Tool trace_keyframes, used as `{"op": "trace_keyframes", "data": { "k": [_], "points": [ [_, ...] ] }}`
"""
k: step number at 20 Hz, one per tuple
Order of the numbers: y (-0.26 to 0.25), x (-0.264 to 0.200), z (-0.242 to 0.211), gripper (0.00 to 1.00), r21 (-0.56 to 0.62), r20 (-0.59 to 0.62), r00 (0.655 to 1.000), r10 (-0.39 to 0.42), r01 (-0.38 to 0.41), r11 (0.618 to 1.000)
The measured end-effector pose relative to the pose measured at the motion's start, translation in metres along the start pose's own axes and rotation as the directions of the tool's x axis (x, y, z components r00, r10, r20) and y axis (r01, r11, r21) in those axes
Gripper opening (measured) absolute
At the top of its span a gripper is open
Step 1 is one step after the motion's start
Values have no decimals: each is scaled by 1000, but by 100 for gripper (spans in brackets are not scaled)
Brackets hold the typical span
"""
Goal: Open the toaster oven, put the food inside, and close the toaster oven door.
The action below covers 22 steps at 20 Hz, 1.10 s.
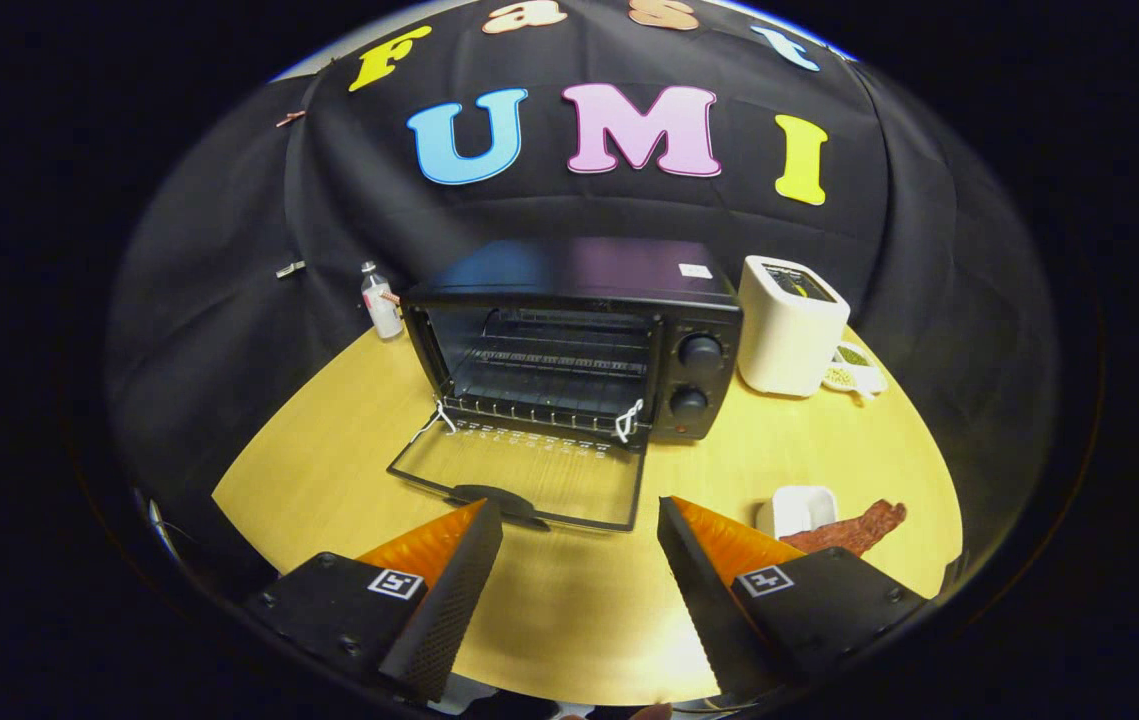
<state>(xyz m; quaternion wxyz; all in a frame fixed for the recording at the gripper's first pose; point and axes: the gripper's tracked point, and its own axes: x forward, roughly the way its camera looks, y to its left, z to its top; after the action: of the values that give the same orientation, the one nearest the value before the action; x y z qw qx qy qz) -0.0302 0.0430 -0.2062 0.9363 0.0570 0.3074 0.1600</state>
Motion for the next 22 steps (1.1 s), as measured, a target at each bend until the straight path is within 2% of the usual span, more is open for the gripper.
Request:
{"op": "trace_keyframes", "data": {
  "k": [8,14,20,22],
  "points": [
    [-113,-37,-7,98,36,-51,999,-8,9,999],
    [-203,-27,-30,97,119,-149,989,-20,38,992],
    [-246,3,-68,97,273,-315,943,109,-20,962],
    [-248,14,-74,91,327,-342,928,150,-32,944]
  ]
}}
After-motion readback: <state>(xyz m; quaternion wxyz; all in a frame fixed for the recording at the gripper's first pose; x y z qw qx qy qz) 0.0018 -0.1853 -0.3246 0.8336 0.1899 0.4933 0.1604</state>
